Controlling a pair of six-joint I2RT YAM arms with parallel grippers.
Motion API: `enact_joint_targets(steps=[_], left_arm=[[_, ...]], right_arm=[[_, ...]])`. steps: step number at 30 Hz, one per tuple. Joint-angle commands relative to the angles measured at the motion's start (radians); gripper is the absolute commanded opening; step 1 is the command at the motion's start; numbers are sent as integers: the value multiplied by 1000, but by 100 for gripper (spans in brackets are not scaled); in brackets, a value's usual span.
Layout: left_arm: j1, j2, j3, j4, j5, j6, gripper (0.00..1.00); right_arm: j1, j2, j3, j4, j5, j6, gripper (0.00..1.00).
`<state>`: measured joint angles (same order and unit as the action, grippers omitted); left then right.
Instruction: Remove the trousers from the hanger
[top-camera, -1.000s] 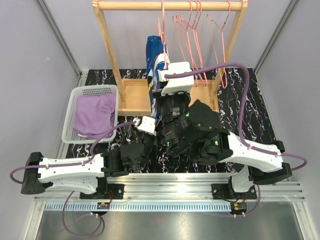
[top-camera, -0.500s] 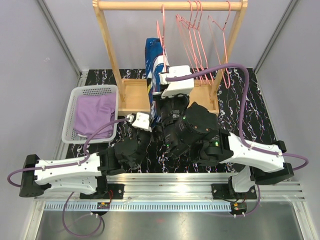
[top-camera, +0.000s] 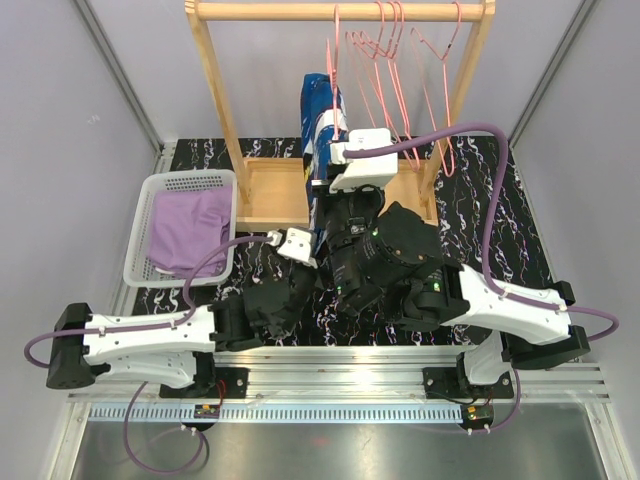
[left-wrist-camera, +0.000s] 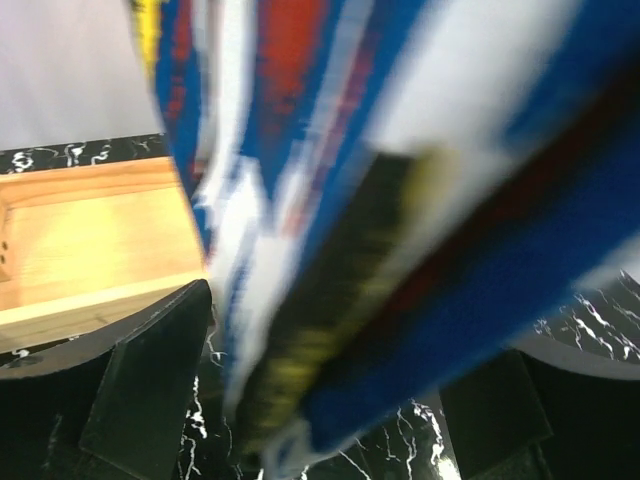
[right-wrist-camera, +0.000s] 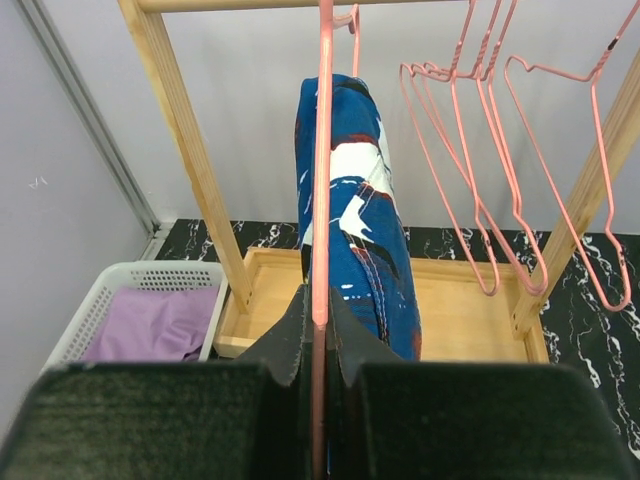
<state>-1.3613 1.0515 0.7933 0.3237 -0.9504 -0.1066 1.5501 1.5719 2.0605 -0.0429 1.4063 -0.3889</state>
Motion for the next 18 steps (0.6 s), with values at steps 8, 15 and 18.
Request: enact_joint_targets(steps=[8,15,18], left_arm=[[-19,2,95,141,-63,73,91],[-19,-51,92,132,-54,139,78],[-21,-67,70,103,-22,125,79]], right_arm=[[-7,-13,32,-182,-47,285,0],[-15,-41,1,-195,-47,299,0],[-36,-44,7,-189,-49,280,0]])
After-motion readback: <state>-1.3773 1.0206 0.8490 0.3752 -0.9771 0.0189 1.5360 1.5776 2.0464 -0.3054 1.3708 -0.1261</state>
